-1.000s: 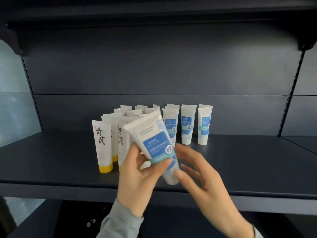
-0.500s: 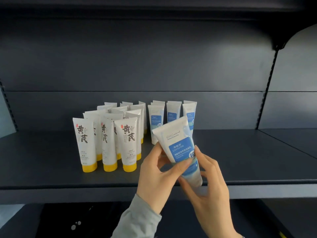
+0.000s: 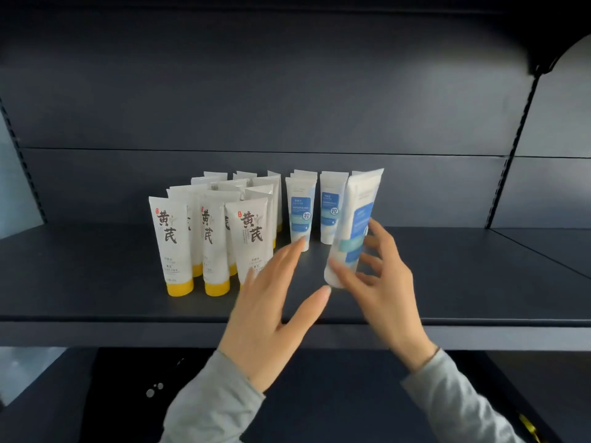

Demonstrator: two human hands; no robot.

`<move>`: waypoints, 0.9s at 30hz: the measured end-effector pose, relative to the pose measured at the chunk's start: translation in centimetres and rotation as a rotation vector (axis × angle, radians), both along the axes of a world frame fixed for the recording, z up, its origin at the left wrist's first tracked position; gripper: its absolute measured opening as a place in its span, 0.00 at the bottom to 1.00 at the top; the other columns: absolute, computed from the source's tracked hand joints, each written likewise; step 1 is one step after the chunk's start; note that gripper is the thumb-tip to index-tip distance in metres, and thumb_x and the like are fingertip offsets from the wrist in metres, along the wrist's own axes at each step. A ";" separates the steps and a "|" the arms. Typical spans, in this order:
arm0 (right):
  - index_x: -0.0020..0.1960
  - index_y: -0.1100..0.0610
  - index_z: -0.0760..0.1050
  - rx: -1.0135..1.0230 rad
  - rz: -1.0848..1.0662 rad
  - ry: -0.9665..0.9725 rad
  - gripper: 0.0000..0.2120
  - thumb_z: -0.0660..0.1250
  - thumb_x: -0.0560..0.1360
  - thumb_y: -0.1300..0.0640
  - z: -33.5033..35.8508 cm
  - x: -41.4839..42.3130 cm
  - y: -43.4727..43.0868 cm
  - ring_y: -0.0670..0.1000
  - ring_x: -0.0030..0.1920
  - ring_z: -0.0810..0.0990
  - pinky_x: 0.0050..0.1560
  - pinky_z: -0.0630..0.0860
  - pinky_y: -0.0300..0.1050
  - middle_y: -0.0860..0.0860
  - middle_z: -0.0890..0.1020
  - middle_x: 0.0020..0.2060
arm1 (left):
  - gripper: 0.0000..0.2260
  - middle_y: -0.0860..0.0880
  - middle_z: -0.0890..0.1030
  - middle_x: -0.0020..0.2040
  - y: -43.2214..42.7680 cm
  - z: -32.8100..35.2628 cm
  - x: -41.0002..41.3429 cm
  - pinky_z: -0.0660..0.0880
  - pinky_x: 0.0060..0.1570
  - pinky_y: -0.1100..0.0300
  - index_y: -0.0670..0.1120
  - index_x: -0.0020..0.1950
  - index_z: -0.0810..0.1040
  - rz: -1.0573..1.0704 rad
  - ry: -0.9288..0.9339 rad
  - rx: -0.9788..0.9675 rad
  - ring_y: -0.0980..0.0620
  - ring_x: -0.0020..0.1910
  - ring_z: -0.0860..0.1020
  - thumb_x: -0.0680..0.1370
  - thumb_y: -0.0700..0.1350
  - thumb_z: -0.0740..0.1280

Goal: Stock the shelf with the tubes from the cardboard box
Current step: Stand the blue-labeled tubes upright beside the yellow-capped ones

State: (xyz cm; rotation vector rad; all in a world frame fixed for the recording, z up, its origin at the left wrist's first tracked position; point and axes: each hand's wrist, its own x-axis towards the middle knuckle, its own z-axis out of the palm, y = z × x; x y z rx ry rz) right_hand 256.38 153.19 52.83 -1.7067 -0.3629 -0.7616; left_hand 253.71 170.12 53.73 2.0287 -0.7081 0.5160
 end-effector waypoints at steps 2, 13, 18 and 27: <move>0.68 0.44 0.66 0.021 -0.027 0.055 0.30 0.74 0.70 0.56 0.8 2.2 -1.0 0.38 0.49 0.80 0.42 0.75 0.28 0.39 0.79 0.54 | 0.26 0.68 0.55 0.73 2.1 -1.0 0.1 0.53 0.73 0.55 0.68 0.69 0.48 0.161 -0.039 0.195 0.68 0.72 0.51 0.72 0.68 0.49; 0.64 0.57 0.64 -0.090 -0.141 0.348 0.29 0.75 0.69 0.59 0.3 14.3 -3.0 0.49 0.49 0.76 0.50 0.74 0.43 0.46 0.73 0.48 | 0.39 0.65 0.42 0.73 7.4 -4.2 -0.7 0.37 0.72 0.57 0.63 0.67 0.31 0.474 0.152 0.579 0.66 0.71 0.39 0.58 0.73 0.21; 0.64 0.59 0.62 -0.080 -0.158 0.384 0.27 0.73 0.71 0.60 -0.7 16.3 -2.2 0.50 0.54 0.75 0.55 0.72 0.42 0.50 0.73 0.53 | 0.41 0.64 0.46 0.74 8.3 -4.0 -0.6 0.42 0.74 0.56 0.64 0.67 0.33 0.490 0.186 0.554 0.65 0.73 0.43 0.55 0.75 0.22; 0.66 0.58 0.63 -0.131 -0.226 0.359 0.28 0.72 0.71 0.60 -1.5 17.4 -1.8 0.54 0.61 0.74 0.57 0.70 0.44 0.55 0.74 0.61 | 0.41 0.63 0.47 0.74 8.8 -4.3 -0.8 0.43 0.74 0.56 0.64 0.67 0.33 0.513 0.196 0.556 0.63 0.74 0.45 0.55 0.76 0.22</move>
